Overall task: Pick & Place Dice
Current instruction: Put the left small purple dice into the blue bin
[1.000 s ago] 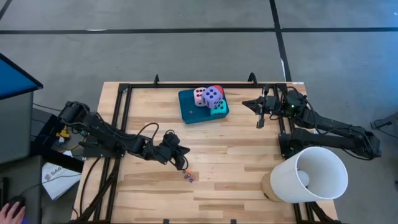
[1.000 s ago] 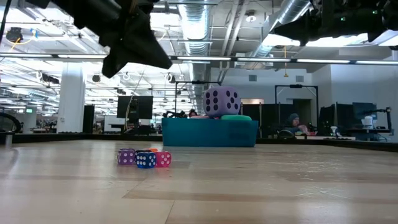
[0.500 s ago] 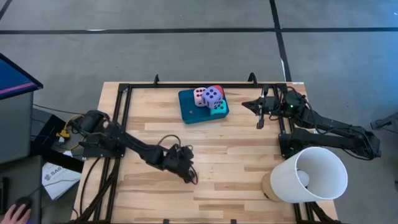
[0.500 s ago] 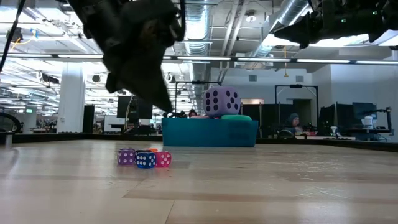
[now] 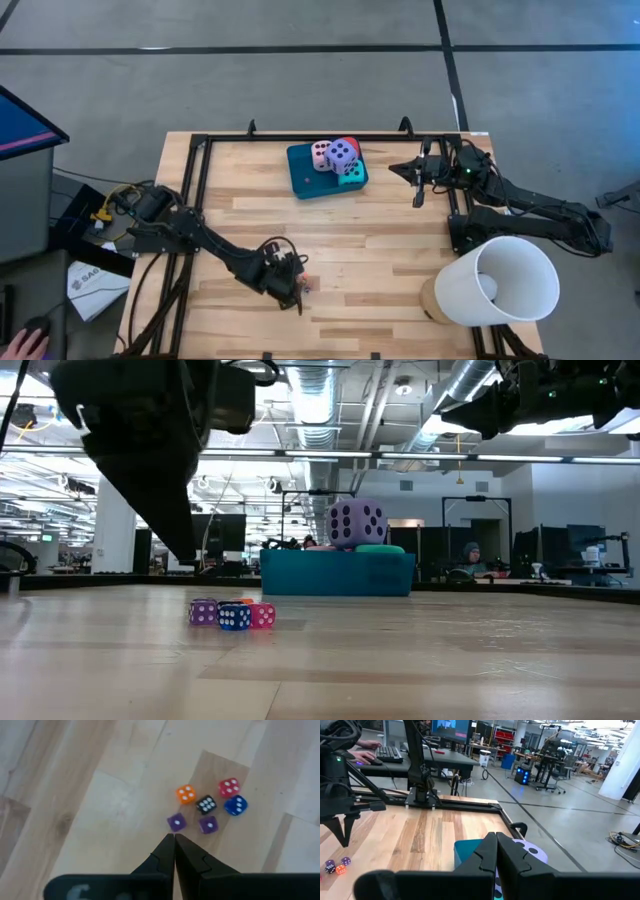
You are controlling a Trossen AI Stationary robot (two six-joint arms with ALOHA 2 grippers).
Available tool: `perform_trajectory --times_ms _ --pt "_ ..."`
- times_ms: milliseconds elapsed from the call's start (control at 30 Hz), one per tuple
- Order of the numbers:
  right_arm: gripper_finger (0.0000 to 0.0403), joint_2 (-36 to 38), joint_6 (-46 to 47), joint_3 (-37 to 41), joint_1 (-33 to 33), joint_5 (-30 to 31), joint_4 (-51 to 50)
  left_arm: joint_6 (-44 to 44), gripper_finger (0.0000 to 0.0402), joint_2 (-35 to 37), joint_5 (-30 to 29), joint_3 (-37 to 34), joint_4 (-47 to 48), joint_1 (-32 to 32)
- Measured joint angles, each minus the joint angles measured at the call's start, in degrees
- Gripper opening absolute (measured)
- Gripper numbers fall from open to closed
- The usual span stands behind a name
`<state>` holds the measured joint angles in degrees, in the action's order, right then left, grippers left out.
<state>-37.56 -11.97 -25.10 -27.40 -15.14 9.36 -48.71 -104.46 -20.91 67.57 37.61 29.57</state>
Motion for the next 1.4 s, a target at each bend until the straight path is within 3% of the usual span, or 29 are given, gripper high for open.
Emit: perform_trajectory --times_ms 333,700,867,1167,1400 --pt "0.0 0.0 0.6 0.0 0.0 0.0 -0.3 -1.0 0.003 0.0 0.9 -0.1 -1.4 0.0" --pt "0.0 0.0 0.6 0.0 0.0 0.0 -0.3 -7.7 0.0179 0.0 0.9 -0.2 -1.7 -1.0" --pt "0.0 0.0 0.6 0.0 0.0 0.0 -0.3 -7.0 0.0223 0.0 0.9 -0.2 -1.7 -1.0" --pt "0.0 0.0 0.9 0.0 0.0 0.0 -0.3 -19.5 0.0229 0.0 1.9 -3.1 -2.7 -3.2" --pt "0.0 0.0 1.0 0.0 0.0 0.0 -0.3 -18.4 0.0213 0.0 3.6 -4.1 -8.8 -4.0"
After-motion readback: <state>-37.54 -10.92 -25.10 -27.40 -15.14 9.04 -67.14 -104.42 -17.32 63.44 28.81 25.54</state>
